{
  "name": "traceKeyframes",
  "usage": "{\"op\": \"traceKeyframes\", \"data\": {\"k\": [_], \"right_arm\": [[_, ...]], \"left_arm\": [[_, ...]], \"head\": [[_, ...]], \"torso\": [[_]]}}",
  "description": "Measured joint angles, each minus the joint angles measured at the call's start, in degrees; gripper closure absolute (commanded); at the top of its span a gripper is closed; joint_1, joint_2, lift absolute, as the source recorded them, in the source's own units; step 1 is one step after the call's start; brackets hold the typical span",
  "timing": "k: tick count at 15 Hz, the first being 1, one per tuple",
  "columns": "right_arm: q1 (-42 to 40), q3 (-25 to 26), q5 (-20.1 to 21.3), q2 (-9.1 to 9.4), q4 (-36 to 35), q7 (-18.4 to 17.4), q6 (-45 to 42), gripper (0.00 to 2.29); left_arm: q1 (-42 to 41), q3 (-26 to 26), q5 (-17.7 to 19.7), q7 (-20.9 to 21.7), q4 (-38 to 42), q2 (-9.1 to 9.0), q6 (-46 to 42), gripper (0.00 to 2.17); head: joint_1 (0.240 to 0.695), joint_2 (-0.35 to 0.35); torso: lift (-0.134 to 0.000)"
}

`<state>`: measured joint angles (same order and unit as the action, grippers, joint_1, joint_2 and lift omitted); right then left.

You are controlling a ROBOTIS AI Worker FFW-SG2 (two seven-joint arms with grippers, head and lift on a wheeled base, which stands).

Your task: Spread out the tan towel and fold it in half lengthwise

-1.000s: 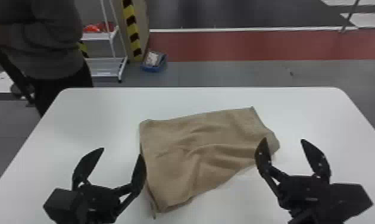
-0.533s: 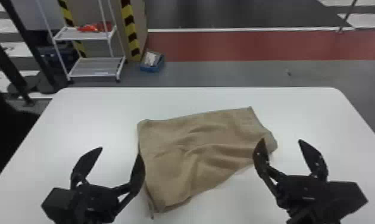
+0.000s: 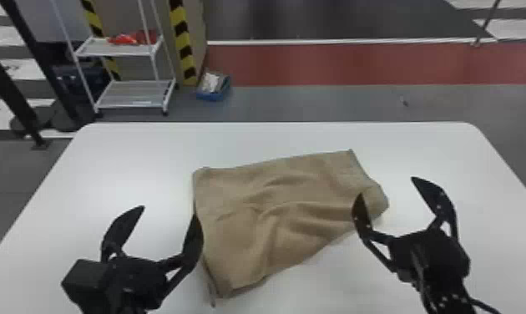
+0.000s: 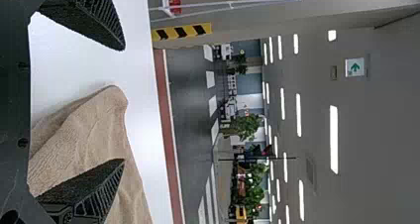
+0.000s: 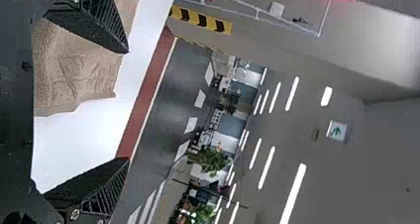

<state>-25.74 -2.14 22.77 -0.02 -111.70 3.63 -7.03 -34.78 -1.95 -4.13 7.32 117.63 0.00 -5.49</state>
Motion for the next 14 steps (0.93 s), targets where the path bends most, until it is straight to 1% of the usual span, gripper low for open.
{"op": "traceKeyframes", "data": {"k": [1, 3, 4, 6, 7, 8, 9, 10, 12, 14], "right_arm": [[0.72, 0.85, 2.81, -0.29, -0.19, 3.51, 0.12, 0.19], [1.68, 1.99, 7.29, -1.74, -0.85, 9.11, 0.16, 0.25], [1.94, 2.56, 8.22, -2.55, -1.35, 11.66, 0.19, 0.26], [2.46, 4.26, 10.23, -4.58, -2.30, 18.45, 0.38, 0.26], [2.63, 5.45, 10.82, -5.48, -2.60, 21.18, 0.40, 0.26], [2.74, 7.10, 11.10, -6.37, -2.80, 22.94, 0.37, 0.26], [2.78, 8.94, 11.07, -7.11, -2.86, 23.60, 0.28, 0.26], [2.79, 10.92, 10.73, -7.67, -2.82, 24.75, 0.03, 0.26], [2.94, 14.60, 10.10, -8.00, -2.06, 27.34, -0.94, 0.26], [3.24, 17.17, 9.70, -8.05, -0.68, 29.13, -1.55, 0.29]], "left_arm": [[0.32, -0.21, 0.26, 0.09, -0.37, 0.00, 0.01, 0.08], [0.84, -0.39, 0.53, 0.21, -1.05, 0.00, 0.01, 0.08], [1.00, -0.41, 0.59, 0.24, -1.26, 0.00, 0.01, 0.08], [1.17, -0.42, 0.69, 0.32, -1.42, 0.00, 0.00, 0.08], [1.19, -0.44, 0.70, 0.32, -1.42, 0.00, 0.00, 0.08], [1.20, -0.47, 0.71, 0.32, -1.45, 0.00, 0.00, 0.08], [1.20, -0.52, 0.74, 0.32, -1.52, 0.00, 0.00, 0.08], [1.25, -0.57, 0.79, 0.32, -1.62, 0.00, 0.00, 0.08], [1.50, -0.59, 0.90, 0.32, -1.89, 0.00, 0.00, 0.08], [1.80, -0.55, 0.97, 0.40, -2.30, 0.00, 0.00, 0.08]], "head": [[0.695, 0.051], [0.695, 0.062], [0.695, 0.063], [0.695, 0.062], [0.695, 0.059], [0.695, 0.050], [0.695, 0.015], [0.695, 0.000], [0.695, -0.031], [0.695, -0.071]], "torso": [[-0.125], [-0.125], [-0.125], [-0.125], [-0.125], [-0.125], [-0.125], [-0.125], [-0.125], [-0.125]]}}
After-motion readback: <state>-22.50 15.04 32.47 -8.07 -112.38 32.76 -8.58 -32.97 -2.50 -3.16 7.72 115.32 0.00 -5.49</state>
